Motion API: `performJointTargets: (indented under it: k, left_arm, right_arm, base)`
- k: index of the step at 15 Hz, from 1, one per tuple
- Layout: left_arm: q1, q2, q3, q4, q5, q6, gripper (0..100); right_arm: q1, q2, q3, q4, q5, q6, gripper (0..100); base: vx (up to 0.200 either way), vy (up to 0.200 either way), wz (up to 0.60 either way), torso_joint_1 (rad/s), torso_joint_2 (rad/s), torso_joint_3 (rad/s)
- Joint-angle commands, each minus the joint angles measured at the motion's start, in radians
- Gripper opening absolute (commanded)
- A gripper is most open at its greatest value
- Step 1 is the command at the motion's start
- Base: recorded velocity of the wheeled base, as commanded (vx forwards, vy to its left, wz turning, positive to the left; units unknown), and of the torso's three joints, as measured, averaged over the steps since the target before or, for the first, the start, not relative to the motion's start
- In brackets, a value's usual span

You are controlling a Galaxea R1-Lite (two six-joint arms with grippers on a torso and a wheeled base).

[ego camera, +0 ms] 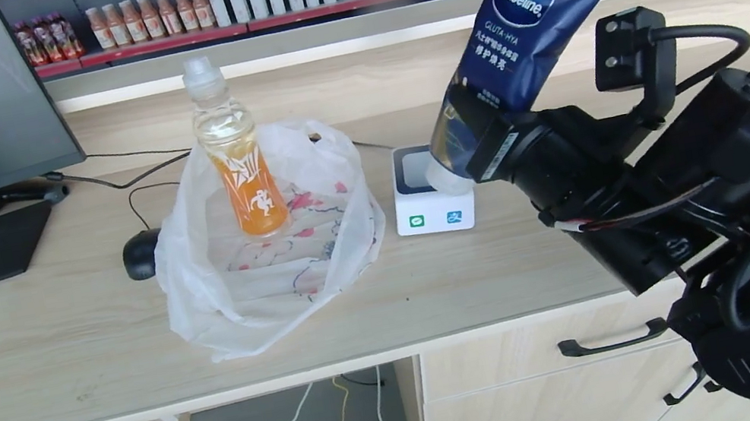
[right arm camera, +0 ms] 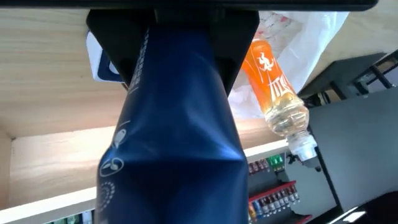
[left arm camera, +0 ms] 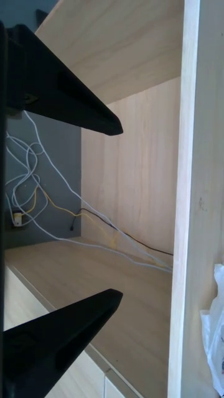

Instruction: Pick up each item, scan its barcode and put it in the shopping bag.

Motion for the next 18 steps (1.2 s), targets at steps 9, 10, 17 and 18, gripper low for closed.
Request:
performJointTargets:
  k: [9,10,17,18]
  left_arm:
    - [0.0,0.0,0.0,0.0,0.0,0.0,100]
    - [0.0,0.0,0.0,0.0,0.0,0.0,100]
    - [0.0,0.0,0.0,0.0,0.0,0.0,100]
    - [0.0,0.0,0.0,0.0,0.0,0.0,100]
  right_arm:
    - [-0.011,0.133,-0.382,0.367,-0.027,0.331,0]
    - [-0.012,0.153,-0.44,0.408,-0.028,0.368,0]
    - [-0.06,0.177,-0.476,0.523,-0.045,0.572,0]
    - [-0.06,0.177,-0.476,0.523,-0.045,0.572,0]
  base:
    - [0.0,0.0,0.0,0.0,0.0,0.0]
    - [0.0,0.0,0.0,0.0,0.0,0.0]
    - [0.0,0.0,0.0,0.0,0.0,0.0]
    - [0.0,0.0,0.0,0.0,0.0,0.0]
